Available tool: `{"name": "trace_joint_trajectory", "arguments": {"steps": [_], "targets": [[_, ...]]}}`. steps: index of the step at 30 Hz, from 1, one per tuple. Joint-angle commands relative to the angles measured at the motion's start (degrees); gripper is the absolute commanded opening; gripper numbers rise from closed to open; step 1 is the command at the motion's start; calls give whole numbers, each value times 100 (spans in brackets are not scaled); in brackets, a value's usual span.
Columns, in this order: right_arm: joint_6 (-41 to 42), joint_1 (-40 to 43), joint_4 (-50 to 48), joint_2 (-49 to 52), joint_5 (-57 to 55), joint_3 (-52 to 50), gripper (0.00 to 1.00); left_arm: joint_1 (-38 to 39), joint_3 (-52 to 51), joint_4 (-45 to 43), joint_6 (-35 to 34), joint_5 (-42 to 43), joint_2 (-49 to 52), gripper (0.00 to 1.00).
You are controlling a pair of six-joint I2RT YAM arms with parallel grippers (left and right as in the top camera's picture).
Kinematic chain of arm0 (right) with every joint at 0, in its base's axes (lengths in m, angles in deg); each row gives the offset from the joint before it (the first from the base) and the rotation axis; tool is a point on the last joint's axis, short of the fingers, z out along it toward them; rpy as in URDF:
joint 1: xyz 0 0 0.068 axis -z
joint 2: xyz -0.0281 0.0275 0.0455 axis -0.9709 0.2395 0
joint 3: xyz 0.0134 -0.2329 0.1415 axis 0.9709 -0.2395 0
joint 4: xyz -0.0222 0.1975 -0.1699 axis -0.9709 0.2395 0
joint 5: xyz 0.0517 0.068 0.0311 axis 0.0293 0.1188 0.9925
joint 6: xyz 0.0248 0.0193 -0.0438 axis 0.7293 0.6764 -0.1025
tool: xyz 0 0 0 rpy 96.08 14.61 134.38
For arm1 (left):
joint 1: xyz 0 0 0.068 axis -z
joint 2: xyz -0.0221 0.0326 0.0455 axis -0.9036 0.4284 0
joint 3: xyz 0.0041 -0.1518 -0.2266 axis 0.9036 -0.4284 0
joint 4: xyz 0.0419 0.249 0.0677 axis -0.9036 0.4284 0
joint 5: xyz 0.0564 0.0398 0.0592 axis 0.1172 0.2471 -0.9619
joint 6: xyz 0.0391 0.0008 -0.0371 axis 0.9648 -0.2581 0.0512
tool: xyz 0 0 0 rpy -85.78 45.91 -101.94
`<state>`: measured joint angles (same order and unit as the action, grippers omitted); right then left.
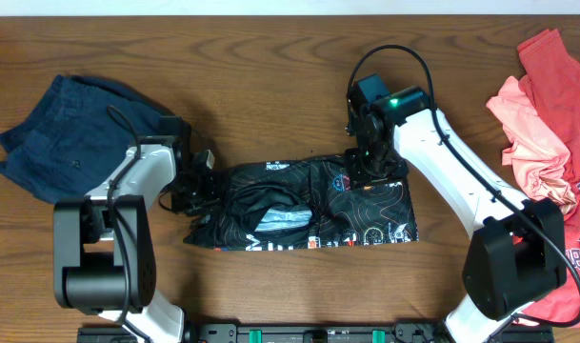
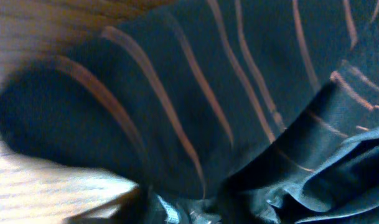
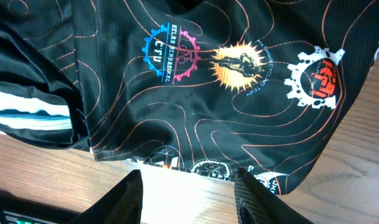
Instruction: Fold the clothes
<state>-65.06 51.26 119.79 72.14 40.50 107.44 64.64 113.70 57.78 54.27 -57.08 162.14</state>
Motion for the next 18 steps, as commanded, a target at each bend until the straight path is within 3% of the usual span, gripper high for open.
{"name": "trace_joint_trajectory", "arguments": {"steps": [1,5,12,18], "targets": [[90,15,24,-17,-201,55,44,-28,-22,17,66,138,94,6],[195,114,118,-17,-761,55,43,-247,378,262,59,87,-15,6],[166,782,238,-17,-1021,55,44,-848,1707,1585,13,-992,-566,6],[50,1259,240,-17,-1016,55,44,-890,2367,2430,-249,-664,-1005,6]]}}
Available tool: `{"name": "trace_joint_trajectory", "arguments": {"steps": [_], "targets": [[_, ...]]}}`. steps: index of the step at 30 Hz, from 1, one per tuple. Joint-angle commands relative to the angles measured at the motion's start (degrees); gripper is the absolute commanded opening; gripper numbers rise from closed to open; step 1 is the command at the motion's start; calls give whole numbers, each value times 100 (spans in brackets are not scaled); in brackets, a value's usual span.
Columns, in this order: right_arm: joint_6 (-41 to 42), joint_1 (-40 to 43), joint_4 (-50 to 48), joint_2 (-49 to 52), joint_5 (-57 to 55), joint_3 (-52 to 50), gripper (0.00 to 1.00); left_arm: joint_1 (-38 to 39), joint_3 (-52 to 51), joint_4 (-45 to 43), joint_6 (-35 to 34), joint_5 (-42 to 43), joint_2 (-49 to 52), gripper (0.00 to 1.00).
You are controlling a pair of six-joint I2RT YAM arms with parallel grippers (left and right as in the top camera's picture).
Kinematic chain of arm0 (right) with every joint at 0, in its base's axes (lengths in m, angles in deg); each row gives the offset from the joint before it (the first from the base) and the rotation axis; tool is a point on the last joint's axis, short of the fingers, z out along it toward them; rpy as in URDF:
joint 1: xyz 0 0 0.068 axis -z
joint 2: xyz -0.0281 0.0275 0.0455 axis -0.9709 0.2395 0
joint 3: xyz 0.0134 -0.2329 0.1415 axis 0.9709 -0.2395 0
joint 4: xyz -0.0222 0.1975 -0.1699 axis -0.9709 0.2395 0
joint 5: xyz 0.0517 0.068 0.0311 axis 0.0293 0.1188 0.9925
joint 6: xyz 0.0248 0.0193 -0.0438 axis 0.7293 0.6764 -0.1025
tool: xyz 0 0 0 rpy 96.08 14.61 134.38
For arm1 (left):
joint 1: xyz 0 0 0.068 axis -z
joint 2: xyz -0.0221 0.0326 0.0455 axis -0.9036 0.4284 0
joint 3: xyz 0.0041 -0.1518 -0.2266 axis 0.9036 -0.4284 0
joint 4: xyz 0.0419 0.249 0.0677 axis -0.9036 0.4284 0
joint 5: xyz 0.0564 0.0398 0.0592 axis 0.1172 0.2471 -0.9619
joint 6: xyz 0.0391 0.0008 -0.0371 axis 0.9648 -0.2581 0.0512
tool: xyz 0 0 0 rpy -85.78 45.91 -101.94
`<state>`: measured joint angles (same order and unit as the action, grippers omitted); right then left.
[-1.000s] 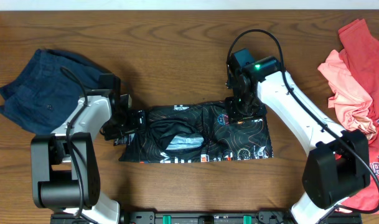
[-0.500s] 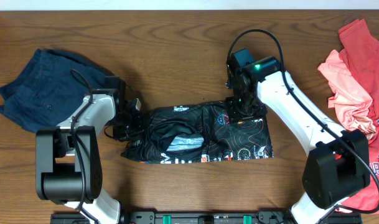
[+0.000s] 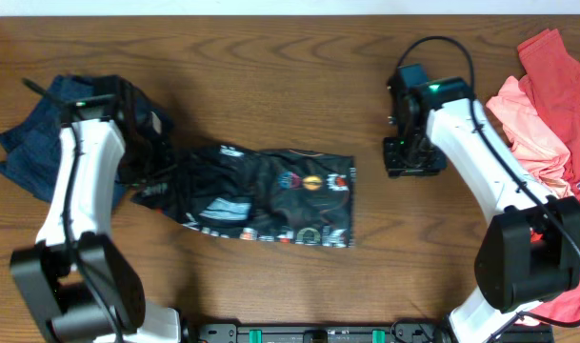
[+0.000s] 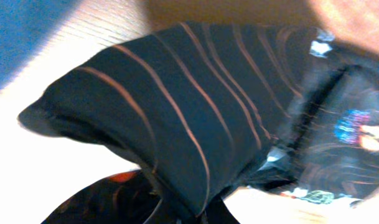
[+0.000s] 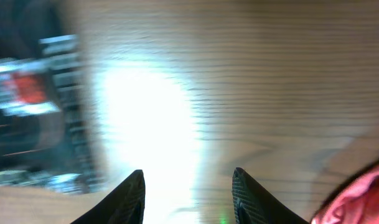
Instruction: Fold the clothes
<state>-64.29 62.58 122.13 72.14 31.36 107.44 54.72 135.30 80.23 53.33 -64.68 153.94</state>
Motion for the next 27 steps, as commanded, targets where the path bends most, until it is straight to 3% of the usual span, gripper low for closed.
{"name": "trace_joint_trajectory", "arguments": {"steps": [1,8,16,17,19,21,27], "targets": [[-42,164,9,-17,-105,55,44,216,214,251,-184,317,-264,6],[-168,192,4,-17,-98,55,45,1797,212,267,-839,756,-380,6],[-170,192,7,-17,-13,55,45,3768,208,-737,-1707,387,28,7],[-173,192,7,-17,-9,55,45,3943,208,-848,-1753,387,136,13],[-186,192,9,-17,4,55,45,4197,208,-1003,-1764,387,328,36],[-199,192,15,-17,57,55,45,4444,208,-1150,-1759,420,525,47],[-621,173,15,-17,588,55,47,4376,422,-1023,-1209,424,356,47]]}}
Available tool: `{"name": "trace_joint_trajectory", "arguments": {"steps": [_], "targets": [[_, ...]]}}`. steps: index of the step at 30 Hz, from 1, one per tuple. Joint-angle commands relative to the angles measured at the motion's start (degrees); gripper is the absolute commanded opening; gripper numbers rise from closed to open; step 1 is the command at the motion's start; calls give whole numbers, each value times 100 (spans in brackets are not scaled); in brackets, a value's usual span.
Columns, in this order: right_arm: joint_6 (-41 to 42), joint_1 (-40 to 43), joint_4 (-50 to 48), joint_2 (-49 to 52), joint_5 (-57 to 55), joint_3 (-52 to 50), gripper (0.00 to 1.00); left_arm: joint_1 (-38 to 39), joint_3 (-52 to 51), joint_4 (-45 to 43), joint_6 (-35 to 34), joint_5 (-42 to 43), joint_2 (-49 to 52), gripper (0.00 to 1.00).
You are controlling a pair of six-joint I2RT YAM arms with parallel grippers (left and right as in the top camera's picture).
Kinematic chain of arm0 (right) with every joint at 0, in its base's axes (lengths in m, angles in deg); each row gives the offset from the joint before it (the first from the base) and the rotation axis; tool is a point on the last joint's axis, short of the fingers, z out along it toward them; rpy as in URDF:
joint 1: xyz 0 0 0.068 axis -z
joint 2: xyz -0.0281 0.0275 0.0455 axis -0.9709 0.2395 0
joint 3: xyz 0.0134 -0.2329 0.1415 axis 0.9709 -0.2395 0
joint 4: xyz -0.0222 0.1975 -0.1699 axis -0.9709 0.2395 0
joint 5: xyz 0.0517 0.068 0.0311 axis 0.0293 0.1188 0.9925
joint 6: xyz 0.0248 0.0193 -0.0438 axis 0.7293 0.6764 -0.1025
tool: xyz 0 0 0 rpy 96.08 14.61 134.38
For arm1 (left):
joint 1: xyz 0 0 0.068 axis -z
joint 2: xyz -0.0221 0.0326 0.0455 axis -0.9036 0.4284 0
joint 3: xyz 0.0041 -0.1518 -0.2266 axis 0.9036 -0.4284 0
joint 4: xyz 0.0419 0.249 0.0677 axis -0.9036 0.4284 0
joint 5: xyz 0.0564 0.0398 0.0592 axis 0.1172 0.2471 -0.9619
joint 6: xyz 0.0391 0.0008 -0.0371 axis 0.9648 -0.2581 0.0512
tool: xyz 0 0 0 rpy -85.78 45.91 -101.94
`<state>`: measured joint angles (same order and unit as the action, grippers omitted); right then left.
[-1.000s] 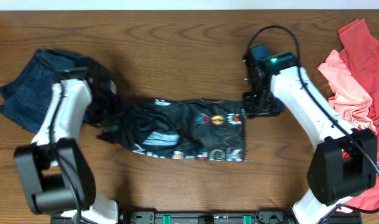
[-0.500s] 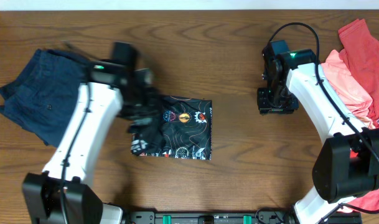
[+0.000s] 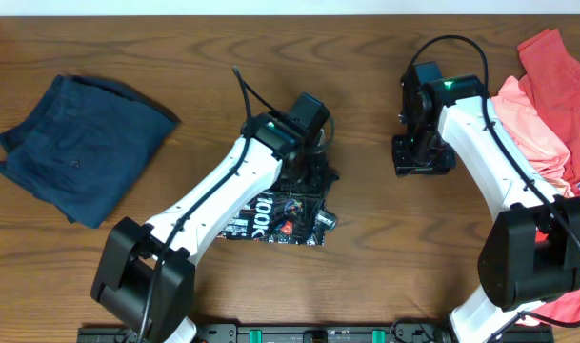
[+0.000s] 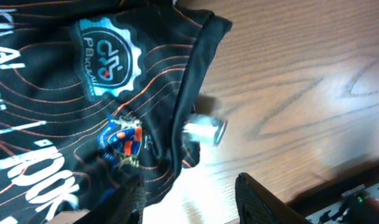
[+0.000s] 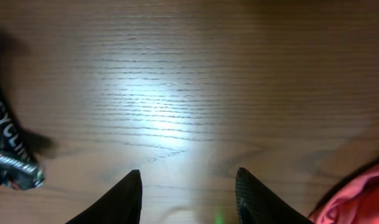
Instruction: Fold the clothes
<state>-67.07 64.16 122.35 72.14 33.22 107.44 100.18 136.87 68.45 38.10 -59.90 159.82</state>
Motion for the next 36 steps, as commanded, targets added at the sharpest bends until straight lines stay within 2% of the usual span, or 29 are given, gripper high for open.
{"name": "trace_joint_trajectory", "arguments": {"steps": [1,6,8,9,13,19,30,34,36], "targets": [[-455,0,-22,-17,531,55,47,-260,334,256,372,-79,-313,46],[-1182,-186,-105,-17,1443,55,48,-1073,426,649,385,-695,-992,45],[-1397,-317,-129,-17,1753,55,51,-1443,426,682,387,-850,-1147,51],[-1390,-378,-160,-17,1799,55,53,-1613,426,682,391,-852,-1176,57],[-1331,-680,-315,-17,1880,55,53,-2264,310,643,678,-844,-1043,71],[-1233,-1021,-389,-17,1875,55,54,-2789,111,487,1064,-741,-297,81],[-1128,-1054,-356,-17,1812,55,53,-2846,111,87,1934,660,1257,83],[-1128,-1054,-330,-17,1810,55,53,-2806,107,-136,1961,688,1637,83],[-1130,-1054,-317,-17,1808,55,53,-2800,107,-251,1961,695,1797,79]]}}
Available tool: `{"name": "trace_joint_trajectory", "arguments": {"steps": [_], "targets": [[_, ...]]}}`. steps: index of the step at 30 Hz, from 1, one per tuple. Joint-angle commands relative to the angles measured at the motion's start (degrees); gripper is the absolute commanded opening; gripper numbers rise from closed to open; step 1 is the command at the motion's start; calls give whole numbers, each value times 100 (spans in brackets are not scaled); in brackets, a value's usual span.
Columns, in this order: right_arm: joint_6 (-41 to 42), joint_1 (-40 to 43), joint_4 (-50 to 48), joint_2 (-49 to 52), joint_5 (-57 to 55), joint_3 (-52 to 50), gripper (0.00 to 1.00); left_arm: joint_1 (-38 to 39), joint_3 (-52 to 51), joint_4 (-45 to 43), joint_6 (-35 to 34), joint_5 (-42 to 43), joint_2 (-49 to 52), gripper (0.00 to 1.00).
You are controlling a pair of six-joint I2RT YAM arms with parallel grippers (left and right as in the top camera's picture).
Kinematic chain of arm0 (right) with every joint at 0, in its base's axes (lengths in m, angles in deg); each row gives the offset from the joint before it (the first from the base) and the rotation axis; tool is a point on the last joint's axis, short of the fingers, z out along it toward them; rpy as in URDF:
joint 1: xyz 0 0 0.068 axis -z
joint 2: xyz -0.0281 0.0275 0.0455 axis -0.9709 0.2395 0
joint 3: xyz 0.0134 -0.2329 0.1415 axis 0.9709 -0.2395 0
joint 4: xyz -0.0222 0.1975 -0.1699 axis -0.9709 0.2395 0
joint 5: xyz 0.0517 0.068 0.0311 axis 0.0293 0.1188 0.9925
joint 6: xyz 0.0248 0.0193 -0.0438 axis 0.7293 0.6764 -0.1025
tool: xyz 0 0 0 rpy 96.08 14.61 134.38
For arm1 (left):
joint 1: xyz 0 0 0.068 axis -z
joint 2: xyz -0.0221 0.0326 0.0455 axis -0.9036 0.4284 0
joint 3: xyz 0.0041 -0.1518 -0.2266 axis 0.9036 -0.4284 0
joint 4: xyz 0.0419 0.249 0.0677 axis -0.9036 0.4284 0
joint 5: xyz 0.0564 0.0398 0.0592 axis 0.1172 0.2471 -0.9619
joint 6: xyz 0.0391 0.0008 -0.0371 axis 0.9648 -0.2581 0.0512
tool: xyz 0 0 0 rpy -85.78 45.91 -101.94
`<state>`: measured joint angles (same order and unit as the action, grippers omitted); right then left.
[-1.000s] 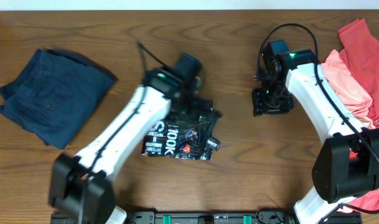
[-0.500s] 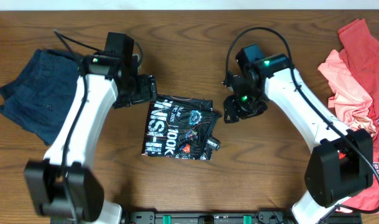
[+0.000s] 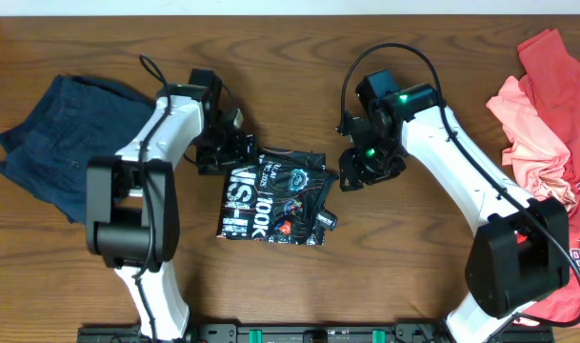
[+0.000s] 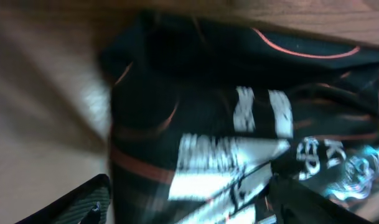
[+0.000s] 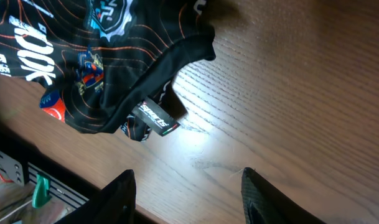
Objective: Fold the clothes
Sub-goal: 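Carry the folded black shirt left with the left gripper onto the navy garment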
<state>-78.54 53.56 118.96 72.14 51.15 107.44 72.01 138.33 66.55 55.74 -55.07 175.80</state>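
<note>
A black cycling jersey with orange lines and white lettering lies folded into a compact block at the table's middle. My left gripper sits at its upper left corner. In the left wrist view that gripper is open, its fingers spread wide just over the jersey. My right gripper hovers beside the jersey's right edge. Seen from the right wrist, it is open over bare wood, with the jersey and its hanging tag ahead to the left.
Folded navy shorts lie at the far left of the wooden table. A heap of red and pink clothes spreads along the right edge. A black rail runs along the table's front.
My left gripper has gone from the jersey's upper right edge to its upper left corner, still open. My right gripper has come left from bare wood to the jersey's right edge.
First the jersey lay spread long, my left gripper at its left end and my right at its top right. Then it lay further left, my right gripper away over wood. Later it was a compact folded block with my left gripper open on it. Both grippers now flank it.
</note>
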Motion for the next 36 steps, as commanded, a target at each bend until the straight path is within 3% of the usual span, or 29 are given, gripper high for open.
{"name": "trace_joint_trajectory", "arguments": {"steps": [1,4,6,7,8,12,19,25,33,36], "targets": [[17,7,24,-17,15,55,52,20,-39,-94,197,225,249,76],[17,7,48,-17,9,55,52,22,-39,-203,199,225,356,60],[17,7,76,-17,-24,55,52,20,-39,-271,229,225,356,32],[17,7,92,-17,-37,55,52,20,-37,-297,289,223,350,10],[17,7,114,-17,-76,55,52,13,-20,-302,308,219,343,6],[20,7,216,-17,-221,55,50,-107,223,-146,297,-131,243,6],[81,52,254,-17,-323,55,49,-546,1093,688,258,-2159,-627,6],[105,107,256,-17,-323,55,50,-1316,1362,-267,282,-3359,-1624,6],[105,107,304,-17,-323,55,50,-2859,1360,-1167,229,-3401,-1755,6],[105,107,334,-17,-323,55,50,-3447,1360,-1189,-197,-3375,-1554,6]]}}
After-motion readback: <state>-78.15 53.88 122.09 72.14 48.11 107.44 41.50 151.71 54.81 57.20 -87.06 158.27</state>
